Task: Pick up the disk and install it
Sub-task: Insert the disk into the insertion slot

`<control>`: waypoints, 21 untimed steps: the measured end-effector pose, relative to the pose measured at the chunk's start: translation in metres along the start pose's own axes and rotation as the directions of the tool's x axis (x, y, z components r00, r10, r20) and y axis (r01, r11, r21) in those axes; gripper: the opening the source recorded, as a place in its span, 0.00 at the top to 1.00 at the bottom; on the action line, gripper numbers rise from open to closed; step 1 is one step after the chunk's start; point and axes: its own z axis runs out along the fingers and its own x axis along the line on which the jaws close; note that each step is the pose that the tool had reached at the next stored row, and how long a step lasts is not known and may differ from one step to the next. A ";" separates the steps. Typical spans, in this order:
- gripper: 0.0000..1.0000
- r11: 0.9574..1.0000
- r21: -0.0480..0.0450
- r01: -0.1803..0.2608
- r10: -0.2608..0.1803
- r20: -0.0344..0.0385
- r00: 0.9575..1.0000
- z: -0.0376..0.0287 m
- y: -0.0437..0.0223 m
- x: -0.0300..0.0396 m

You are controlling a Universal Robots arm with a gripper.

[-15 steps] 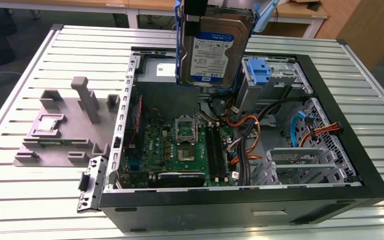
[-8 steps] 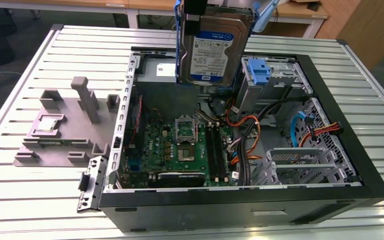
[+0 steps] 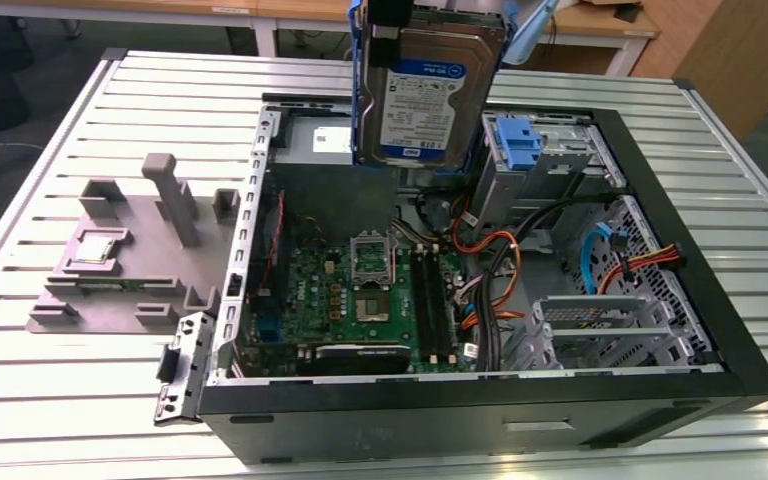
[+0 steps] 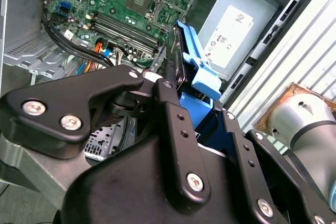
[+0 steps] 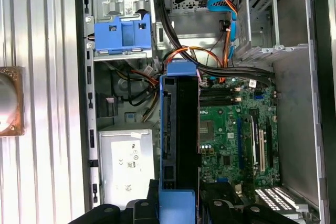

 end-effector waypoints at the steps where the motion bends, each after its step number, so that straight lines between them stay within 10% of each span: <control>1: 0.64 1.000 0.000 0.000 0.000 0.000 1.000 0.0000 0.0000 0.0001; 21: 0.64 1.000 0.000 0.000 0.000 -0.007 1.000 0.0001 -0.0003 0.0034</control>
